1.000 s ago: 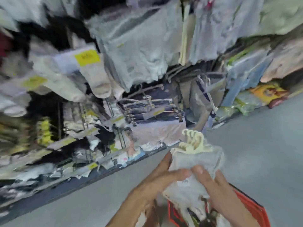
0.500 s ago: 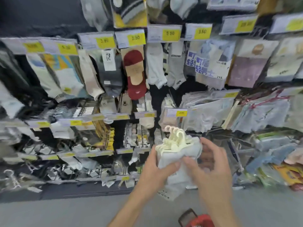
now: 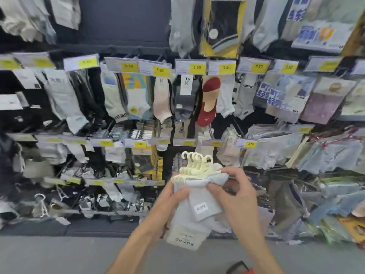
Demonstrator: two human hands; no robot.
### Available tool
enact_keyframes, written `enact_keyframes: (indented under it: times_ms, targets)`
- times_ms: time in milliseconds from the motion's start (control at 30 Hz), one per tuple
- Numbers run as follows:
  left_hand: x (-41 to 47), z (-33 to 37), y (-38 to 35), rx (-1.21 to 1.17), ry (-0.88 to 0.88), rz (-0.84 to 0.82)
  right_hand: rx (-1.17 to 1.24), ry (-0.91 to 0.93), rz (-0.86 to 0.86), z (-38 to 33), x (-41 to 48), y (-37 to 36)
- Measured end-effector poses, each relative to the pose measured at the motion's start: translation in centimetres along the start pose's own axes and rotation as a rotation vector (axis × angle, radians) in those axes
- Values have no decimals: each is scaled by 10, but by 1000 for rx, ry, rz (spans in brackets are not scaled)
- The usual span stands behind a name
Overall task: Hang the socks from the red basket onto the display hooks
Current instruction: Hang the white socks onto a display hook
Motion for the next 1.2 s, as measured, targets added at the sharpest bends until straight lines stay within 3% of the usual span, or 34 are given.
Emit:
enact_keyframes:
  times_ms: [367,567,867,1100,1200]
  targets:
    - [-5,15,52,-133,86,42,174,-61,-179,-5,18,-51]
    - [29,14,59,-118,89,70,29,-55,-197,21,47,-58]
    - [108,-23,82,-148,149,220,-92,-96,-400,109,107,-66]
    - [189,-79,116,-182,194,303,-44,-252,-575,209,158,-92]
    - [229,-98,137,-165,217,328,133,-374,-621,251,176,-109]
Point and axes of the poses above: each hand's wrist, its own x-axis towards the middle knuckle, its own y-axis out of the back of the hand, z = x × y, the point moved 2 cm from there along x, towards the middle knuckle, and after that the axes turned 10 degrees about -x, right-handed, at the moved point
